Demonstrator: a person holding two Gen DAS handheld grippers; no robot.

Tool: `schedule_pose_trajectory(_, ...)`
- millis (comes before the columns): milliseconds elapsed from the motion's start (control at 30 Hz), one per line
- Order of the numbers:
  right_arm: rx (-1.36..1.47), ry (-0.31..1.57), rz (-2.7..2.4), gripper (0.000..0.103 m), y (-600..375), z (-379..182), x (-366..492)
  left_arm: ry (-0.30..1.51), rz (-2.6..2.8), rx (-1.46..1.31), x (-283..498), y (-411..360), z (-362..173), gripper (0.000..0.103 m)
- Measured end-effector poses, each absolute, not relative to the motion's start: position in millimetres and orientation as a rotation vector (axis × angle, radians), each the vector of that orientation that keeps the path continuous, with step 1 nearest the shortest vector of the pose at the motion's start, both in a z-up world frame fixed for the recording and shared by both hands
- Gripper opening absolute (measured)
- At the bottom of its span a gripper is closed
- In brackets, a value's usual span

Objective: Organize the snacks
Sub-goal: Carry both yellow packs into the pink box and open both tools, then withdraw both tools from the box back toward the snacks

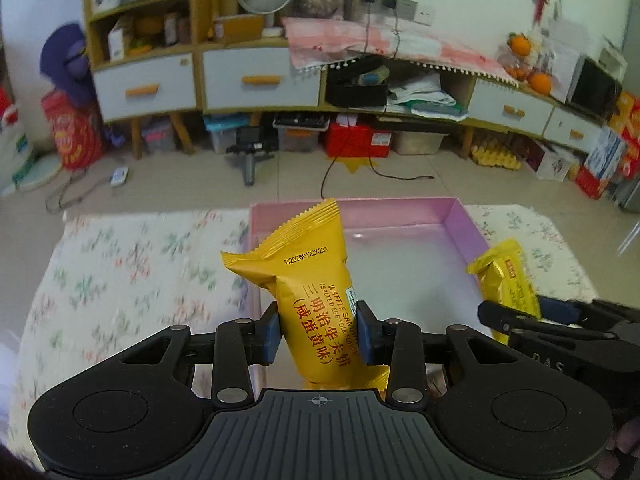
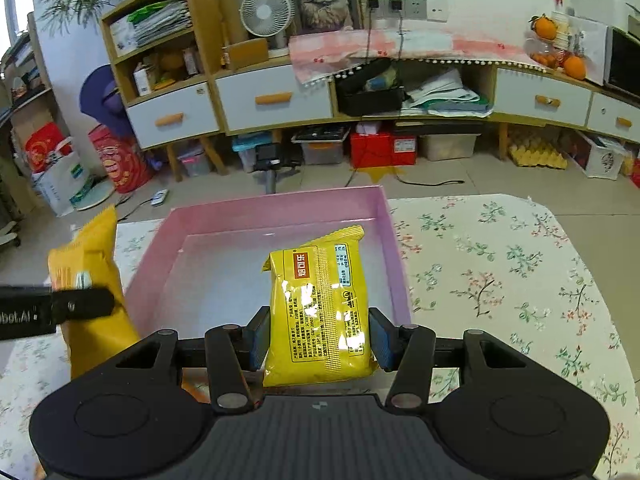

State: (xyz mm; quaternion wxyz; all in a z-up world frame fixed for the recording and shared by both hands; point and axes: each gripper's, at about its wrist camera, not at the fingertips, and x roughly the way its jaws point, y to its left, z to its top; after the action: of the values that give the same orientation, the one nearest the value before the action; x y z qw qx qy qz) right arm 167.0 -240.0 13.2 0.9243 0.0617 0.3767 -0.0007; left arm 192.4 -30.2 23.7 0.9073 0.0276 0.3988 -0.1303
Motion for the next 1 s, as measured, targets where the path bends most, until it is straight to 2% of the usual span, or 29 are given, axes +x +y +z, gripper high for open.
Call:
schedule_pose_trajectory(300,0.168,0.719,0.006,0.024,-248.4,-1.2,181.6,0.795,-0.226,0.144,215.9,-57.4,-2.3,0.034)
schedule_pose_trajectory(600,0.183,0.721,0.011,0.025,-247.1,-8.3,187.0,0.817,-0.181,0.108,227.7,-56.6,-18.9,0.035)
schedule_pose_trajectory(700,0.176,0.722,0.009,0.025,-247.3,-10.5,186.4,0.805,-0.204,0.105,226.4,-54.8,-20.1,0.038)
schedule_pose_trajectory(767,0.185,0.722,0.005,0.029,-249.5,-11.0,186.2,0.802,-0.219,0.119,225.9,-55.9,-20.0,0.040)
schedule_pose_trajectory(800,0.194,0.722,0.003,0.032,-250.7,-11.2,186.1,0.800,-0.214,0.130,224.8,-57.0,-19.9,0.047)
schedule_pose_trajectory(833,0.204,0.726,0.001,0.045,-252.2,-10.7,186.5,0.794,-0.211,0.141,223.6,-57.5,-19.1,0.058)
schedule_pose_trajectory(867,0.211,0.729,-0.003,0.053,-253.3,-10.8,186.6,0.786,-0.208,0.150,222.2,-57.5,-17.8,0.062)
schedule_pose_trajectory(1000,0.204,0.741,-0.017,0.053,-254.3,-9.5,185.8,0.782,-0.214,0.145,219.2,-54.5,-12.5,0.071)
